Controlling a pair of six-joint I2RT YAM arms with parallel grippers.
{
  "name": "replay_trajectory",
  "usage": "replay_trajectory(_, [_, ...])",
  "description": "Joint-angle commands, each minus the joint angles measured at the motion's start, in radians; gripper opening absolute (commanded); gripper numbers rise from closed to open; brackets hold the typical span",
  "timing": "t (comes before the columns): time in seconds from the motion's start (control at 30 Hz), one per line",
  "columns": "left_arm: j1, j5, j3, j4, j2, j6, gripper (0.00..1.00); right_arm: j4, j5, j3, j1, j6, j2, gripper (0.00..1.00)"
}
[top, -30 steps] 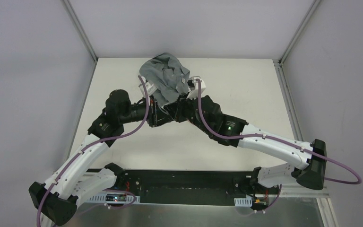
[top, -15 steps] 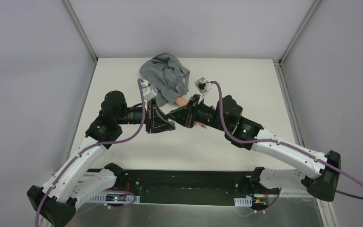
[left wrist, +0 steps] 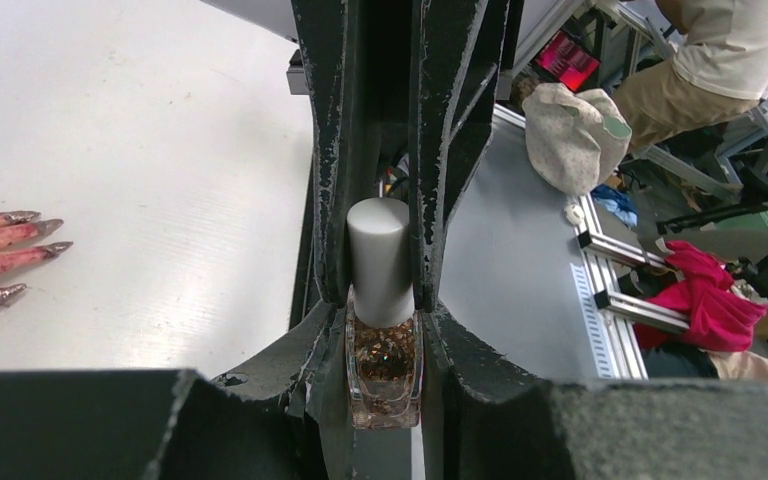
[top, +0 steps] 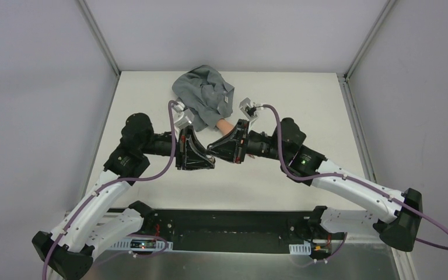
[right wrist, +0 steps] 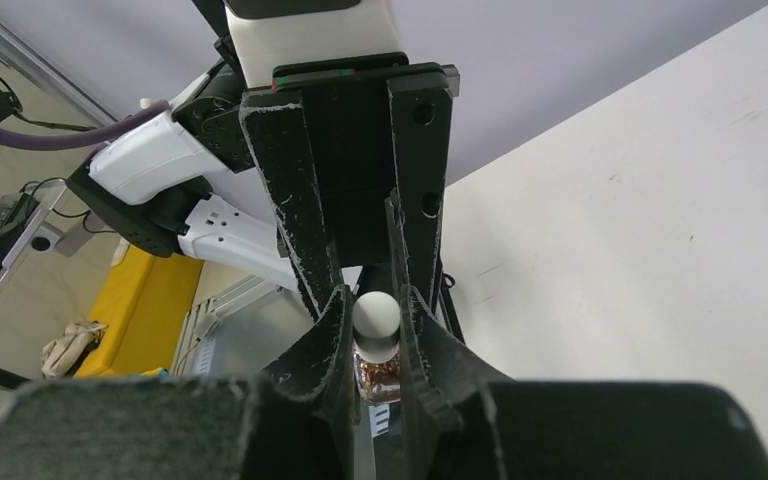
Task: Paint the nails
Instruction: Unscrew the nail polish bottle.
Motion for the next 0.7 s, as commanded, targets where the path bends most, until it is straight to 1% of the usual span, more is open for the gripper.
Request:
replay_trajectory(0.0, [-0.004, 0.037, 0.033, 0.072, -0.033, 0.003, 0.15, 0.076, -0.005, -0.016, -0.013, 0.001, -0.044, 0.0])
replay_trajectory(0.07, [-0.004, 0.014, 0.032, 0.072, -0.031, -0.003, 0.4, 0.076, 0.026, -0.024, -0.012, 0.004, -0.056, 0.0])
replay_trajectory(0.1, [-0.004, 0.004, 0.031, 0.072, -0.031, -0.006, 0.5, 0.074, 0.036, -0.028, -0.012, 0.003, -0.062, 0.0])
replay_trajectory(0.17, [-0.003, -0.008, 0.03, 0.071, -0.032, -0.009, 0.63, 0.068, 0.047, -0.031, -0.012, -0.001, -0.072, 0.0])
replay_trajectory(0.2, [-0.003, -0.013, 0.03, 0.071, -0.031, -0.011, 0.65, 0.065, 0.049, -0.031, -0.012, -0.002, -0.074, 0.0])
replay_trajectory(0.3, [-0.001, -0.028, 0.029, 0.072, -0.032, -0.014, 0.67, 0.061, 0.048, -0.03, -0.011, -0.003, -0.073, 0.0])
replay_trajectory(0.37, [0.002, -0.042, 0.026, 0.072, -0.029, -0.016, 0.65, 0.061, 0.049, -0.029, -0.013, -0.003, -0.072, 0.0])
replay_trajectory(0.67, [0.004, -0.065, 0.022, 0.072, -0.001, -0.029, 0.47, 0.061, 0.047, -0.017, -0.011, -0.003, -0.056, 0.0])
